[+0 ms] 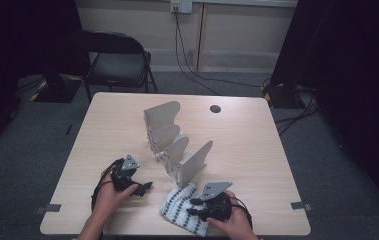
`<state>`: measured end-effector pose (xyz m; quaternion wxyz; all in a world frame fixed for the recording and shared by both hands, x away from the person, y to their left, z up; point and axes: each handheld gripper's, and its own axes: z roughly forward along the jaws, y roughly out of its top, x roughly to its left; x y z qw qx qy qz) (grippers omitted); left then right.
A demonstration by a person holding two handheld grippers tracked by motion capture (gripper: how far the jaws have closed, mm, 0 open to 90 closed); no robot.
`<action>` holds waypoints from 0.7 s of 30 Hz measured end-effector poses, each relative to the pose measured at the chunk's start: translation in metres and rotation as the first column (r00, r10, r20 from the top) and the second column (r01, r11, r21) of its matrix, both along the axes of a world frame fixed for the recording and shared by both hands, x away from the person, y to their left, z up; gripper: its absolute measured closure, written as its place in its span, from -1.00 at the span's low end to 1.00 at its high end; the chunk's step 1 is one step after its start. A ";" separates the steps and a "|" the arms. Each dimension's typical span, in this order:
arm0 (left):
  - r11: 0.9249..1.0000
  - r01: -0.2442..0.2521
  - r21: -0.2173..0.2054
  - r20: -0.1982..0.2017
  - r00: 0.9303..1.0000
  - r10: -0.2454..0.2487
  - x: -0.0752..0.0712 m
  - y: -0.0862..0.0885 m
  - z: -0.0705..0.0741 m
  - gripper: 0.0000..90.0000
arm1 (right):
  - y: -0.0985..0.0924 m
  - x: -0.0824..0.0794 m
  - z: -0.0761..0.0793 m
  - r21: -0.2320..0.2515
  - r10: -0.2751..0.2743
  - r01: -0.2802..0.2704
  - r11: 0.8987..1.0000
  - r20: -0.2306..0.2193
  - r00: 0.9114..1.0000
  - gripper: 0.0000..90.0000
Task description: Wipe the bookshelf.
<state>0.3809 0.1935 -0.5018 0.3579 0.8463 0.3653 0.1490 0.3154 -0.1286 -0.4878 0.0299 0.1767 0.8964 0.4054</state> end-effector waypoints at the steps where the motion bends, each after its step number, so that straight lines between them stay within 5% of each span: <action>1: 1.000 0.007 0.010 0.000 1.000 -0.007 0.000 0.001 0.001 -1.00 | 0.003 0.000 0.000 0.001 -0.005 0.005 1.000 0.003 1.000 0.42; 7: 1.000 0.030 -0.004 0.015 0.999 -0.030 -0.005 0.003 0.001 -0.83 | 0.014 0.003 0.001 -0.009 -0.020 0.020 1.000 0.016 1.000 0.26; 11: 0.998 0.064 0.009 0.019 0.998 -0.064 -0.008 0.003 0.005 -0.59 | 0.008 0.005 0.004 0.020 -0.046 0.046 0.999 0.015 0.999 0.10; 16: 0.992 0.123 -0.014 0.007 0.992 -0.122 -0.015 -0.006 0.013 -0.60 | -0.006 0.007 0.012 0.048 -0.080 0.078 0.996 0.029 0.996 -0.03; 20: 0.987 0.147 -0.059 -0.011 0.989 -0.148 -0.021 -0.012 0.021 -0.59 | -0.027 0.013 0.017 0.057 -0.150 0.148 0.987 0.044 0.988 -0.09; 21: 0.984 0.159 -0.079 -0.011 0.987 -0.161 -0.024 -0.015 0.025 -0.58 | -0.041 0.018 0.017 0.055 -0.204 0.201 0.978 0.050 0.978 -0.14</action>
